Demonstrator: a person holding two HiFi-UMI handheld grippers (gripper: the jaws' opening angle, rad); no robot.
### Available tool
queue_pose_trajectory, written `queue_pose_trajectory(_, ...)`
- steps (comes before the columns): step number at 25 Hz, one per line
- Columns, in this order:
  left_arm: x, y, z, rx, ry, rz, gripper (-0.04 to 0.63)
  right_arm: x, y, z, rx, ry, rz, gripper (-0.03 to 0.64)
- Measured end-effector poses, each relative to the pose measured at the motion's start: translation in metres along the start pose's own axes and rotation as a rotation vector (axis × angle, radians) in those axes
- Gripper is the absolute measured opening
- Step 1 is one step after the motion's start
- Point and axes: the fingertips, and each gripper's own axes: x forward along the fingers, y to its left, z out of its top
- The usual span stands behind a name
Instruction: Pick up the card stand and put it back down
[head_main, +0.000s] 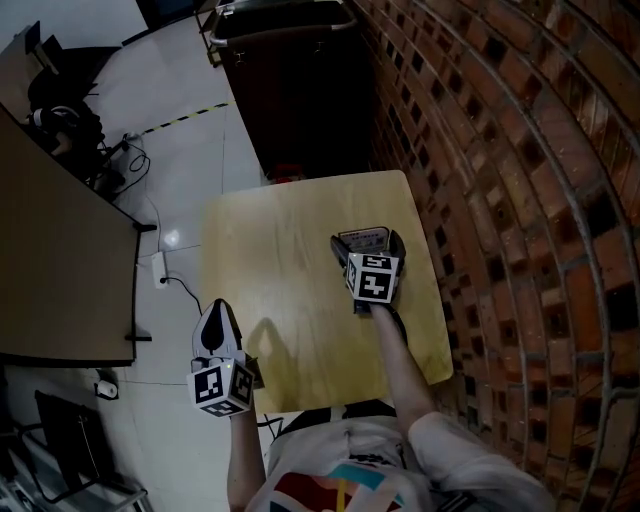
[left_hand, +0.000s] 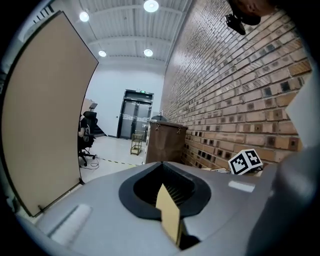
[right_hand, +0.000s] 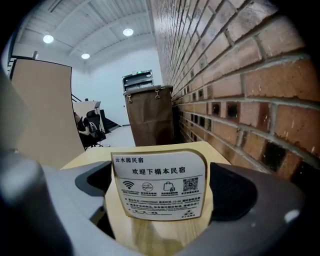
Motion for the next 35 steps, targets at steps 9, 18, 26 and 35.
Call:
queue_pose_trajectory(9, -0.002, 0.011, -0.001, 0.004, -0.001, 0.028, 0.005, 0.012, -0.007, -0.009, -0.011, -0.006, -0.028, 0.575)
queue_pose_trajectory(18, -0.007, 0.009, 0.000, -0.004, -0.011, 0.030, 0.005, 0.002, -0.008, 0.001, -0.019, -0.054, -0.003, 0.575)
queue_pose_trajectory(26, -0.008, -0.005, 0.012, -0.038, -0.072, 0.005, 0.005, -0.099, 0.020, 0.066, 0.027, -0.254, 0.108, 0.575)
queue_pose_trajectory(35, -0.005, -0.052, 0.040, 0.006, -0.163, -0.108, 0.005, -0.198, 0.061, 0.102, 0.022, -0.395, 0.198, 0.575)
